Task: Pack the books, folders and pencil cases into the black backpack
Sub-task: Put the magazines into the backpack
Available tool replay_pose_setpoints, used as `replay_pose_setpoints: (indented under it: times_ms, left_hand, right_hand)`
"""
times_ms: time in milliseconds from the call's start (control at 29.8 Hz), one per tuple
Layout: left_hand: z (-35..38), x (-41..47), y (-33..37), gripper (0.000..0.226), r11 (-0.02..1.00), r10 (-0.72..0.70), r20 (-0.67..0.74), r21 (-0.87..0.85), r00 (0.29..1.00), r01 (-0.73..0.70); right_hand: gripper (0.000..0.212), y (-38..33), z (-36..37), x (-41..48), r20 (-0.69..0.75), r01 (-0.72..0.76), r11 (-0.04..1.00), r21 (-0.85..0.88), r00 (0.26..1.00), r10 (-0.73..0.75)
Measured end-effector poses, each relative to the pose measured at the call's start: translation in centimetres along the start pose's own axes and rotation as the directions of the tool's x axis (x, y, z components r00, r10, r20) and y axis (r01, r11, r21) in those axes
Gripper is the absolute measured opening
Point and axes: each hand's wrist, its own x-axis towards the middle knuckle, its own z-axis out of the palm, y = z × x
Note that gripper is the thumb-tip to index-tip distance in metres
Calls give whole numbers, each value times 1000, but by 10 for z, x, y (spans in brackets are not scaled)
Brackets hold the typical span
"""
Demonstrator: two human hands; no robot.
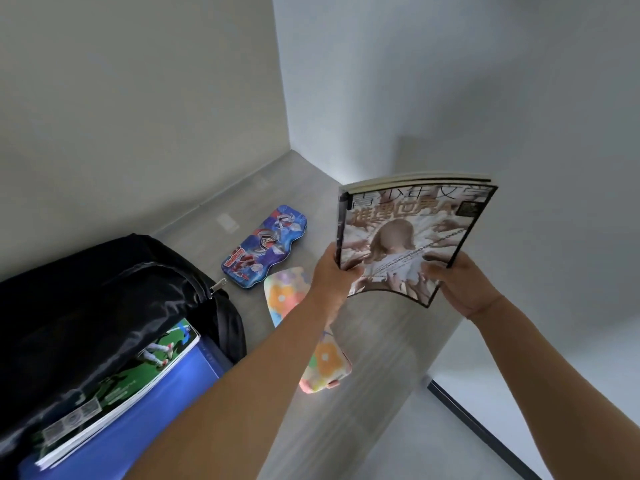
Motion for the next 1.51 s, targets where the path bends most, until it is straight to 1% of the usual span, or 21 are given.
replay_pose_setpoints:
  times_ms: [134, 235, 335, 436, 503, 603, 704, 838, 905, 972, 1039, 1073, 1106, 1140, 1173, 1207, 1240, 1307, 1374, 1408, 1509]
  left_hand:
    - [-2, -4, 0, 39, 998, 7, -15, 59, 1000, -6]
    - [-5, -7, -4, 33, 1000, -18, -5, 25, 1000, 18]
    - [-5, -13, -5, 28, 999, 2, 0, 40, 1000, -2]
    - [-8, -17, -2, 21, 995, 19, -11, 100, 1000, -18]
    - [-15, -25, 3, 13, 995, -5, -33, 98, 999, 8]
    - [-36, -43, 7, 5, 999, -44, -85, 15, 995, 46]
    - [-67, -66, 4, 17, 998, -65, -250, 7, 966, 69]
    - [-118, -108, 3, 14, 996, -86, -419, -16, 904, 88]
    - [-149, -131, -1, 21, 985, -108, -504, 63, 857, 161]
    - [-178, -154, -4, 41, 954, -64, -555, 210, 829, 215]
    - [-206, -175, -6, 55, 891, 93, -550, 419, 830, 177]
    - [-222, -187, -6, 52, 824, 201, -543, 543, 815, 159]
    - [-241, -197, -6, 44, 732, 330, -541, 664, 774, 152]
    - [-261, -207, -7, 36, 616, 454, -527, 769, 718, 174]
    - [-282, -212, -11, 38, 491, 533, -499, 840, 683, 230]
    - [-302, -217, -14, 49, 375, 553, -474, 876, 684, 304]
    - [-320, -220, -19, 59, 297, 526, -463, 886, 713, 357]
    - [-349, -223, -22, 58, 245, 485, -448, 894, 751, 376]
    - [-365, -221, -15, 34, 281, 529, -425, 904, 734, 321]
    - [-368, -219, -8, 24, 324, 556, -425, 902, 715, 284]
    - [-364, -216, 16, 16, 545, 519, -548, 803, 656, 240]
  right_hand:
    - [27, 13, 6, -8, -64, -6, 1000, -4, 998, 5]
    - [26, 19, 11, -12, -85, -18, 999, 27, 996, 20]
    - [21, 23, 18, -21, -110, -44, 998, -44, 993, 39]
    - [18, 6, 25, -36, -121, 2, 987, -163, 992, -22]
    - [18, -8, 31, -47, -72, 61, 973, -222, 994, -78]
    - [18, -25, 51, -64, 30, 129, 945, -301, 992, -126]
    - [19, -32, 85, -79, 148, 164, 939, -304, 981, -124]
    - [32, -14, 133, -100, 361, 1, 983, -185, 930, 67]
    - [35, 0, 162, -112, 439, -29, 991, -131, 894, 84]
    - [42, 13, 187, -125, 503, -103, 994, 19, 861, 80]
    - [65, 22, 204, -139, 529, -224, 967, 119, 839, 129]
    - [82, 27, 210, -145, 539, -275, 950, 149, 828, 155]
    - [93, 33, 216, -151, 556, -320, 932, 171, 812, 177]
    - [97, 40, 219, -156, 574, -355, 918, 177, 795, 197]
    - [96, 45, 220, -162, 594, -385, 905, 180, 776, 212]
    - [94, 50, 222, -168, 612, -413, 893, 178, 758, 228]
    - [90, 55, 222, -173, 621, -438, 884, 166, 742, 251]
    - [71, 56, 224, -185, 627, -454, 884, 116, 723, 289]
    - [52, 57, 223, -195, 646, -457, 884, 103, 706, 290]
    - [50, 57, 223, -199, 654, -463, 881, 93, 696, 297]
    - [68, 59, 225, -203, 659, -479, 876, 50, 675, 332]
